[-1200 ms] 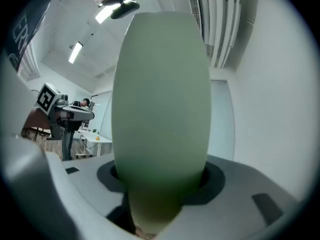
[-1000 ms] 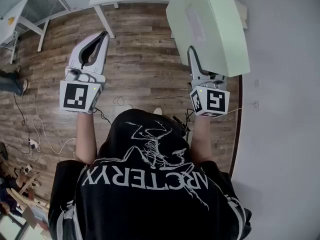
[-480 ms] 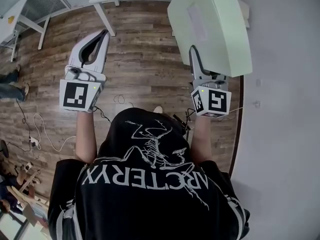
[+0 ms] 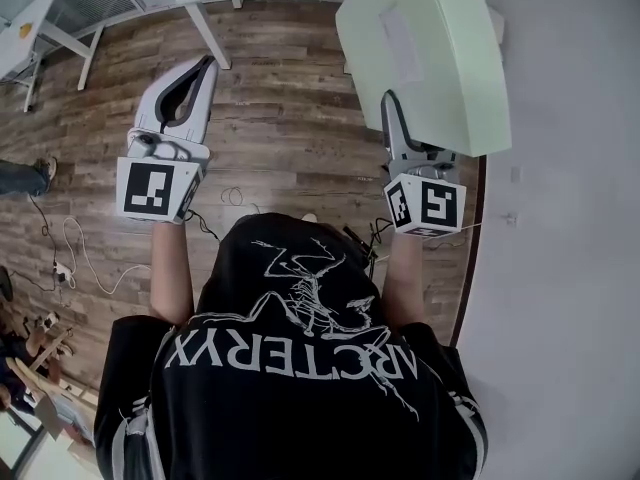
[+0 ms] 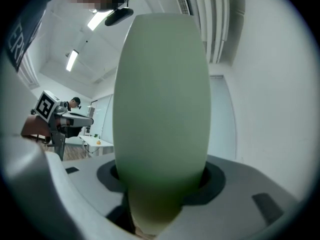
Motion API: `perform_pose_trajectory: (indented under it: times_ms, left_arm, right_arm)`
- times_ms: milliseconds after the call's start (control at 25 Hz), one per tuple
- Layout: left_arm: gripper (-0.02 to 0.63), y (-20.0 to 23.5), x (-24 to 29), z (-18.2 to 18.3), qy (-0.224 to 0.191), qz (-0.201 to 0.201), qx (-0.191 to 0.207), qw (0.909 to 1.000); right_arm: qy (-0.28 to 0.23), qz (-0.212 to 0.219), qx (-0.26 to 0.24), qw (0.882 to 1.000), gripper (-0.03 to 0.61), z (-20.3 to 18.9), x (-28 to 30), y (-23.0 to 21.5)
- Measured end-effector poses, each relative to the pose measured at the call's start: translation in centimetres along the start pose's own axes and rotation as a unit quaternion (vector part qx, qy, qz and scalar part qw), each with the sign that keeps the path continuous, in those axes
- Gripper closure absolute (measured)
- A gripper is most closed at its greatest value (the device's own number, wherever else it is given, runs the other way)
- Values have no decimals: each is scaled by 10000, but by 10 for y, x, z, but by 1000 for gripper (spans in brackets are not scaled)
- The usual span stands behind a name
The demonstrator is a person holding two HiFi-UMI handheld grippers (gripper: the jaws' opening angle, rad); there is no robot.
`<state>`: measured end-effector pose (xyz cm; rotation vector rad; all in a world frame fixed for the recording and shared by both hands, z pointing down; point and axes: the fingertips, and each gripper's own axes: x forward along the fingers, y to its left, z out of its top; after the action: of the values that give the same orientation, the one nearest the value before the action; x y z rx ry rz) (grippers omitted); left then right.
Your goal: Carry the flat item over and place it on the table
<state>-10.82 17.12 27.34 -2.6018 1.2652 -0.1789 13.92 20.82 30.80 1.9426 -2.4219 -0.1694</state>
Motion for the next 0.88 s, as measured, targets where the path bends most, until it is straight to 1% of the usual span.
perform_pose_trajectory:
  times_ms: [160,320,400,480,560,720,800,880]
  left_arm:
    - [615,-4,13,-4,1,239,-31,9997]
    - [615,1,32,-15,128,380,-36,9992]
    - [615,10,47,-25,189,378,-47,9991]
    - [615,23,64,-39,253,287,-62,9992]
    - [615,40,84,-52,268,182,-95,9994]
    - [615,90,144,-74,110,0,-63,9999]
    - [615,118,178,-82,194,-118,-51,9997]
    - [615,156,207,-88,303,-157,-48,9994]
  right_arm:
    - [110,85,-180,9997,313,-8,6,-19]
    - [190,148,-49,9997,313,-22,24,-41]
    - [204,165,4,9997,313,-29,42,-48]
    - [242,140,6,9996,313,-36,66,-50]
    - [294,91,-24,9995,313,-44,94,-50]
    - [355,1,-107,9993,313,-53,164,-50]
    - [391,-74,-134,9991,313,-53,205,-52]
    - [444,-135,-121,9988,313,-51,250,-49]
